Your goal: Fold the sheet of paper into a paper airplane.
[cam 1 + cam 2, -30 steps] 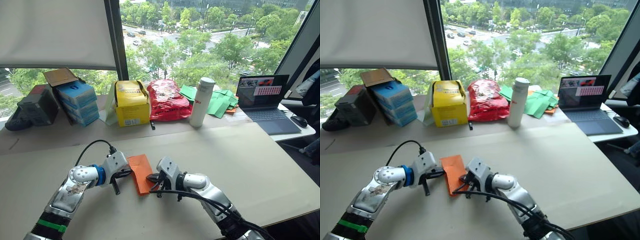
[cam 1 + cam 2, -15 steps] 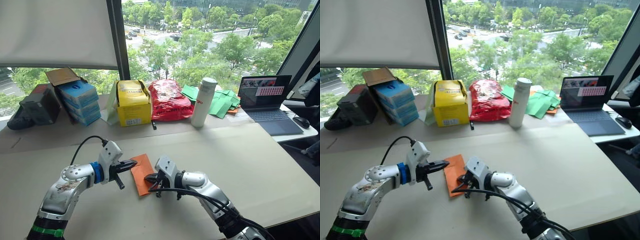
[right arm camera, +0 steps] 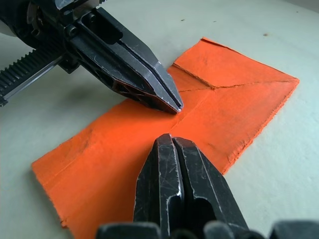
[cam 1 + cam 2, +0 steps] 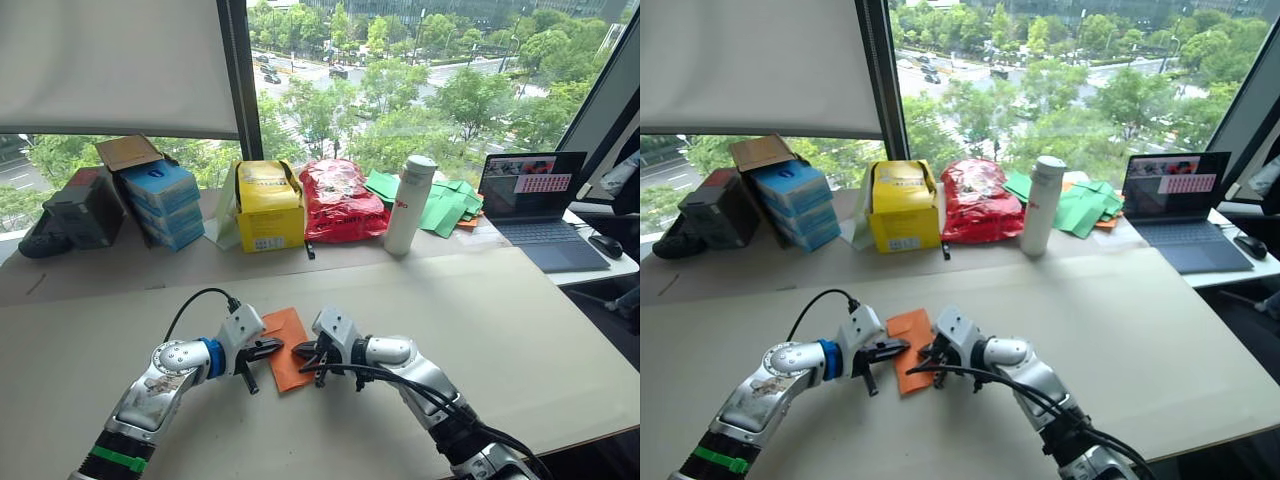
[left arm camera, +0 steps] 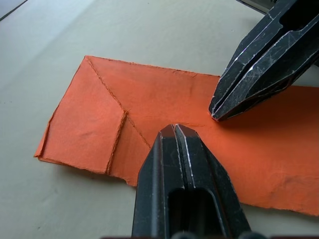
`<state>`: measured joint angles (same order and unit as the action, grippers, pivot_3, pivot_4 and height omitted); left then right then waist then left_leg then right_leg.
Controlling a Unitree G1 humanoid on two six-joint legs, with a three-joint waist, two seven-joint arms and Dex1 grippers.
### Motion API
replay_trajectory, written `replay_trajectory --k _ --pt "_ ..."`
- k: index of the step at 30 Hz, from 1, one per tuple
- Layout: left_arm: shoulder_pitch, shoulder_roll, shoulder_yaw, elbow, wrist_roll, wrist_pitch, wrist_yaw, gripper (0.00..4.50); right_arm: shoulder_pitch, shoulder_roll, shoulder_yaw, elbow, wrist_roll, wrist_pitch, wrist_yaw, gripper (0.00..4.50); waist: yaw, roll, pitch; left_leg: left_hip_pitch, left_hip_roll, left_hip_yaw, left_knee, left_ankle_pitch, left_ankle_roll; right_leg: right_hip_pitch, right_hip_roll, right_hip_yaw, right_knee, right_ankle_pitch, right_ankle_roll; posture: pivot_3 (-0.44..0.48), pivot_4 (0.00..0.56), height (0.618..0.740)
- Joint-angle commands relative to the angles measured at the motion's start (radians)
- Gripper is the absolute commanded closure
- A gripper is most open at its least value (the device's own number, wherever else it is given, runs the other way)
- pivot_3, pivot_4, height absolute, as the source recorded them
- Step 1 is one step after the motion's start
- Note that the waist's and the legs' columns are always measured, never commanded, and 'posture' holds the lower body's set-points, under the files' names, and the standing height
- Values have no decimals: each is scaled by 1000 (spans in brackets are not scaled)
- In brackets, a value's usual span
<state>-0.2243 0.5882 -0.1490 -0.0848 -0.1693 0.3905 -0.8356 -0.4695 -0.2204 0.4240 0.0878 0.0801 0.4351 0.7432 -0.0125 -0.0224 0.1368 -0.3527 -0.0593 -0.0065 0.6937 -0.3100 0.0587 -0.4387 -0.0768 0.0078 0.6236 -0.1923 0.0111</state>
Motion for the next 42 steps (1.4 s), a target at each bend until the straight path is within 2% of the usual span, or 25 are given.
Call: replay_trajectory --k 1,15,26,33,42 --pt "17 15 -32 32 36 2 -6 4500 -27 -15 -8 69 -27 -20 5 4472 0 0 0 0 0 0 0 0 0 0 0 0 0 0 0 0 150 740" --pt "27 24 -38 15 50 -6 -5 4500 -266 88 -48 446 -53 -173 13 4472 -5 1 0 0 0 -1 0 0 0 0 0 0 1 0 0 0 150 740" --pt "47 30 -29 -16 51 2 6 4500 -378 140 -97 669 -85 -292 6 4472 -8 2 1 0 0 -1 -1 0 -1 0 0 0 1 0 0 0 150 740" --pt "56 36 -23 -26 48 9 13 4500 -387 151 -102 703 -90 -330 24 4472 -13 2 1 0 0 -1 -1 0 -1 0 0 0 1 0 0 0 150 740" --pt "58 41 -25 -31 48 12 14 4500 -245 107 -72 478 -80 -259 118 4472 -13 3 1 0 0 -1 -2 0 -1 -1 0 0 0 0 0 0 150 740"
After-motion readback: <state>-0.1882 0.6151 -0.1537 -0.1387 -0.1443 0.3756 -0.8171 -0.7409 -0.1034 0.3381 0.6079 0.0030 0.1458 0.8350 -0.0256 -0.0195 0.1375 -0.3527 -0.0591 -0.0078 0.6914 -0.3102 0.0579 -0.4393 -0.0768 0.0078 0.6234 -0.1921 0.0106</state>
